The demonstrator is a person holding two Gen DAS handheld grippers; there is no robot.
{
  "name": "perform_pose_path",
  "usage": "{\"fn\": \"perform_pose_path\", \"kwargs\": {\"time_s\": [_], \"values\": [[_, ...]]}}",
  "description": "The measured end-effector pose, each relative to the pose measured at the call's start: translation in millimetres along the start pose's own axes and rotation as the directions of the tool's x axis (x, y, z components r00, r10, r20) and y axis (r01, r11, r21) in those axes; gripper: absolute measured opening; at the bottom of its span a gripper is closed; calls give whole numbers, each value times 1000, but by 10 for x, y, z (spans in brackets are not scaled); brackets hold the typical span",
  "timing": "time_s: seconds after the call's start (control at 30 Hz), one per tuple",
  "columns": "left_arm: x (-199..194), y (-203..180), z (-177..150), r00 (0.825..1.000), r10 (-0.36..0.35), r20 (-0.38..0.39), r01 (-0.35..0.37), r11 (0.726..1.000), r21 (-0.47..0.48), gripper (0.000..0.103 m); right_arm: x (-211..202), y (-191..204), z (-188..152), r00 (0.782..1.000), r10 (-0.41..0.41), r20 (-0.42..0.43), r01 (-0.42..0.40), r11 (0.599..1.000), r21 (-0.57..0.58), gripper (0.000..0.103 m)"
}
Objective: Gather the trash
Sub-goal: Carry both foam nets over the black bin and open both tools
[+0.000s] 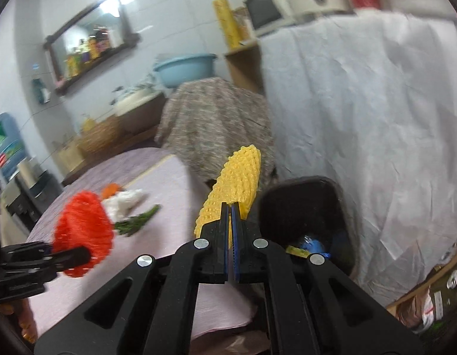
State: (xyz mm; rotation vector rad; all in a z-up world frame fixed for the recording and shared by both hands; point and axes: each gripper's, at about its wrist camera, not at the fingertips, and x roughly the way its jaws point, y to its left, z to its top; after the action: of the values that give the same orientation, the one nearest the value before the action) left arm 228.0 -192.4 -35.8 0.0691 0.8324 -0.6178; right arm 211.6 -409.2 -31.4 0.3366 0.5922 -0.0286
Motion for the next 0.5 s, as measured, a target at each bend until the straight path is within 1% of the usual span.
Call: {"fn": "perform_pose_path", "kwargs": {"time_s": [0.1, 0.17, 0.27, 0.33, 0.43, 0.5], "values": [[184, -190, 172, 998, -60, -25, 60, 998, 16, 26, 318, -340, -48, 996, -68, -55, 71, 996, 60, 3], [353, -332, 290, 995, -90, -50, 92, 996, 21, 26, 479, -499, -108, 993, -88, -75, 94, 992, 88, 3], [592, -451, 413, 991, -113, -76, 114, 993, 10, 26, 680, -647, -206, 987, -127, -95, 135, 987, 87, 3], [821, -530, 486, 984, -137, -114, 138, 990, 0, 26, 813, -766, -252, 981, -149, -122, 161, 982, 97, 3], [1133, -596, 563, 980, -124, -153, 125, 992, -3, 26, 933, -937, -322, 975, -168, -145, 187, 974, 126, 3], [1342, -626, 627, 975, -131, -182, 130, 991, -17, 26, 979, -1042, -388, 971, -181, -159, 204, 968, 144, 3]]}}
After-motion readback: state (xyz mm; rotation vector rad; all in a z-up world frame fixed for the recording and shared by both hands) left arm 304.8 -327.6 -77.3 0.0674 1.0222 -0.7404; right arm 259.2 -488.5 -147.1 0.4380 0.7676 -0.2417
